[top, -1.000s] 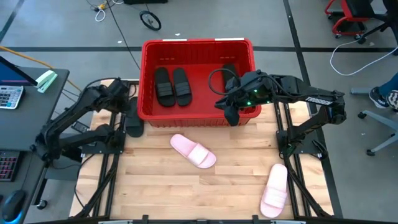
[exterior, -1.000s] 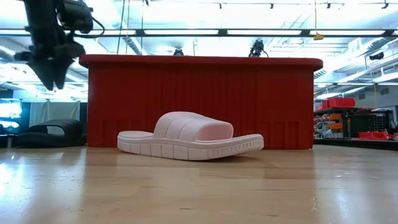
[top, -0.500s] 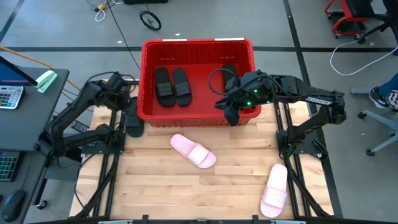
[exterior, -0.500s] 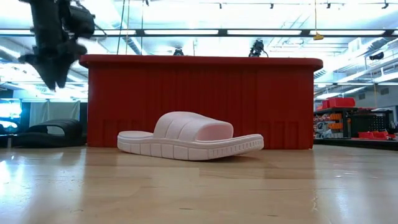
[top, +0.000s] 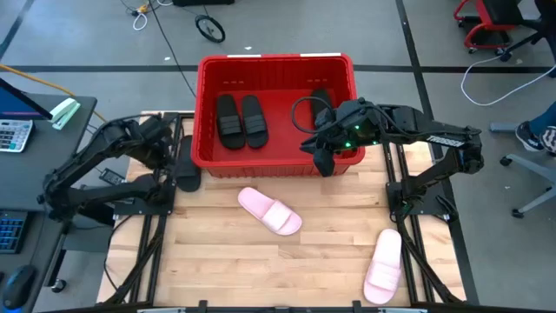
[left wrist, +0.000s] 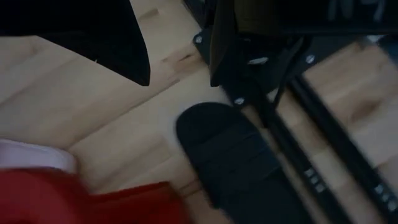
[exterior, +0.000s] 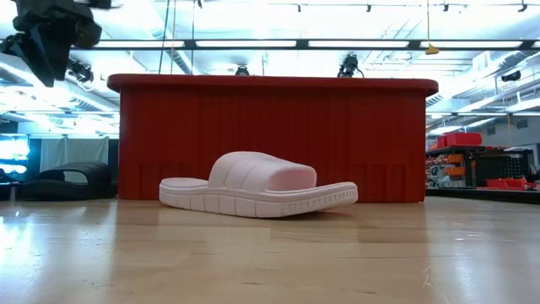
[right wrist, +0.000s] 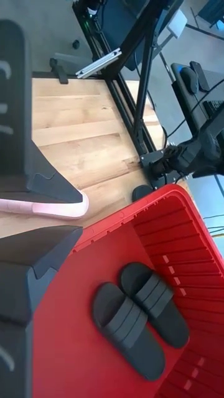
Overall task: Pick and place slides into bin
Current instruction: Put the black slide into the bin
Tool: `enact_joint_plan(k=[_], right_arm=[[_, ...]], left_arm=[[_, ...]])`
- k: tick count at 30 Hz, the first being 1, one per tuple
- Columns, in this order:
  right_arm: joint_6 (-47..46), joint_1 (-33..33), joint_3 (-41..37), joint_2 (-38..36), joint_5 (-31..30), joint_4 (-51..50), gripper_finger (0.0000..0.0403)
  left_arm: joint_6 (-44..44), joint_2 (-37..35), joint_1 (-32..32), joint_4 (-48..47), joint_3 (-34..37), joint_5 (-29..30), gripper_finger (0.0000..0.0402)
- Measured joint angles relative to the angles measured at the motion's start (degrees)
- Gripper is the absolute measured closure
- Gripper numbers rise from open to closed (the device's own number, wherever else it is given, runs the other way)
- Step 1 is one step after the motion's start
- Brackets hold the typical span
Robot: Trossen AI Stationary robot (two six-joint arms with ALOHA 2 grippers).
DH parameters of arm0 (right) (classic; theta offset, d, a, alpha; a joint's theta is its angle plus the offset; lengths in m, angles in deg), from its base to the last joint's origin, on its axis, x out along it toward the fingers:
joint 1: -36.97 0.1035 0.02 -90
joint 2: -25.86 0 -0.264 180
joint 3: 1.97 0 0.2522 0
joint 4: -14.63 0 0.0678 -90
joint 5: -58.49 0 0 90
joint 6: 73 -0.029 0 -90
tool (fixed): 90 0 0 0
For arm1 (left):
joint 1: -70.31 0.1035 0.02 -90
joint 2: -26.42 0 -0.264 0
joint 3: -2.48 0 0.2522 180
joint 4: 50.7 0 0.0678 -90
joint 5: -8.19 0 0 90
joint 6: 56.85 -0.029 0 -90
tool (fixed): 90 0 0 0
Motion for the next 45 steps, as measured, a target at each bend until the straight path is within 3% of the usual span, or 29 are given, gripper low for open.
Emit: enact_joint_plan(k=[8,17,21,26,31,45], right_arm=[[0.12,0.00,0.00,0.00,-0.02,0.00,0.0328],[0.13,0.00,0.00,0.01,0.00,0.00,0.0328],[0.40,0.00,0.00,0.00,-0.02,0.00,0.0328],[0.44,0.01,0.00,0.00,0.00,0.02,0.0328],[0.50,0.00,0.00,0.00,-0.01,0.02,0.0328],[0.56,0.02,0.00,0.00,0.00,-1.73,0.0328]], left_arm=[[-0.07,1.79,-12.18,5.89,-0.06,1.33,0.0230],[0.06,6.31,-30.29,3.92,-0.06,0.98,0.0230],[0.36,10.80,-39.29,6.60,-0.06,4.66,0.0230],[4.45,18.58,-48.45,6.88,-0.06,16.07,0.0230],[13.08,25.51,-52.81,3.15,-0.06,25.06,0.0230],[25.61,40.43,-62.56,9.22,-0.06,23.70,0.0230]])
